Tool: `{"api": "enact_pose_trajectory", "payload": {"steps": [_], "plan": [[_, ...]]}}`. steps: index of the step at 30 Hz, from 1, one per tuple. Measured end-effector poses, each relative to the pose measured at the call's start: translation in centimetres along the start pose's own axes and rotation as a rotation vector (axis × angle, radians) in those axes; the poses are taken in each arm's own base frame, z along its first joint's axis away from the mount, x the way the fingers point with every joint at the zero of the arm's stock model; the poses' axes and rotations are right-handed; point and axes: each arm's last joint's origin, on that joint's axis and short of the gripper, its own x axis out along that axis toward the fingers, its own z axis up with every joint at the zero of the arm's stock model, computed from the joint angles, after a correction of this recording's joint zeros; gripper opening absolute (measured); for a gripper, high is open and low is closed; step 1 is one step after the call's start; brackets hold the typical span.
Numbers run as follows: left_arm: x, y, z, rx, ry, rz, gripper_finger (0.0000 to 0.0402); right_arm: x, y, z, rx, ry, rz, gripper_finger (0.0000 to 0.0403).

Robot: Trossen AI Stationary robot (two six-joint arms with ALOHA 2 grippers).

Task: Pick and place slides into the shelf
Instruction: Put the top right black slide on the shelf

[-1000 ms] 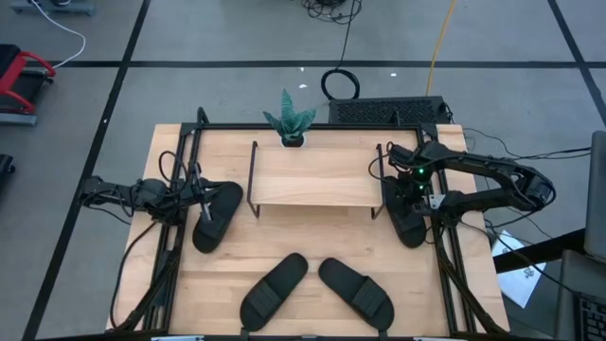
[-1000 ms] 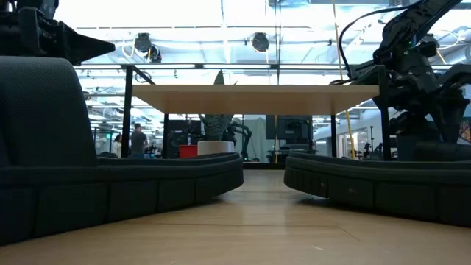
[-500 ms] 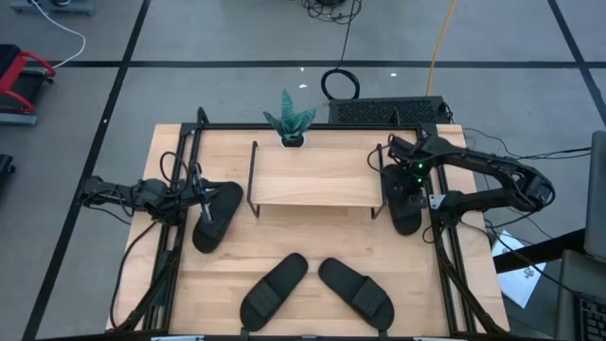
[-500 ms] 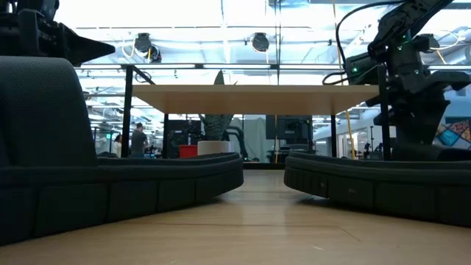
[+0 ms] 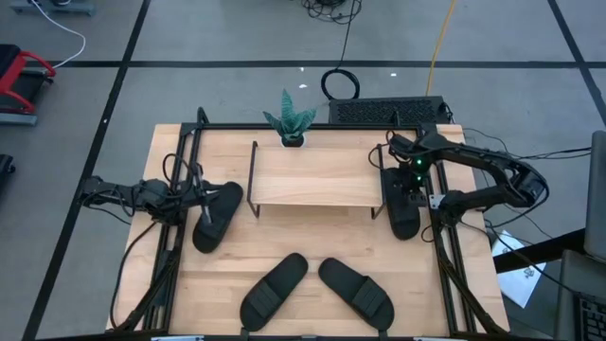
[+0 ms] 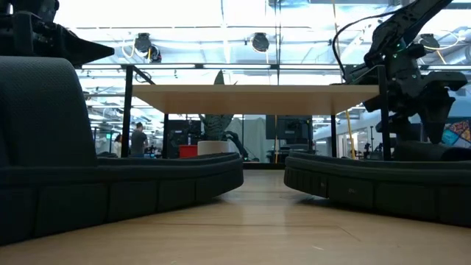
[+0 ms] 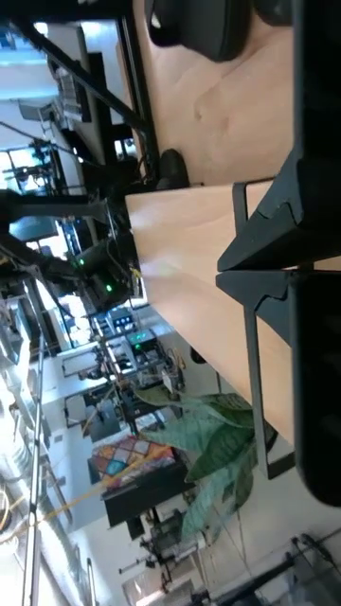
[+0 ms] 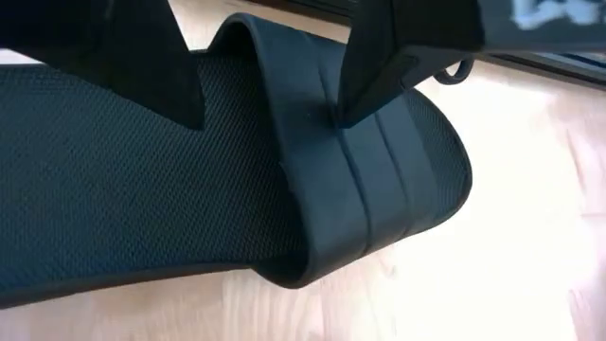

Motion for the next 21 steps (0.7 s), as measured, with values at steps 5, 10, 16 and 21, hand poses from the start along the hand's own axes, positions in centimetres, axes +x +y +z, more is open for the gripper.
{"api": "enact_pose_trajectory", "payload": {"steps": [5,10,16,21], "plan": [[0.00,-0.02,0.02,0.001,-0.003,-0.007,0.0001,0.38,-0.13,0.21,0.016,-0.006,0.066,0.0229],[0.00,-0.02,0.02,-0.006,-0.003,-0.008,0.0001,0.38,-0.07,0.25,0.060,-0.019,0.085,0.0204],[0.00,-0.02,0.01,-0.013,-0.003,-0.008,0.0001,0.37,0.09,0.08,0.068,-0.002,0.101,0.0144],[0.00,-0.02,0.01,-0.018,-0.003,-0.008,0.0001,0.32,0.44,-0.19,0.043,0.012,0.148,0.0037]]}}
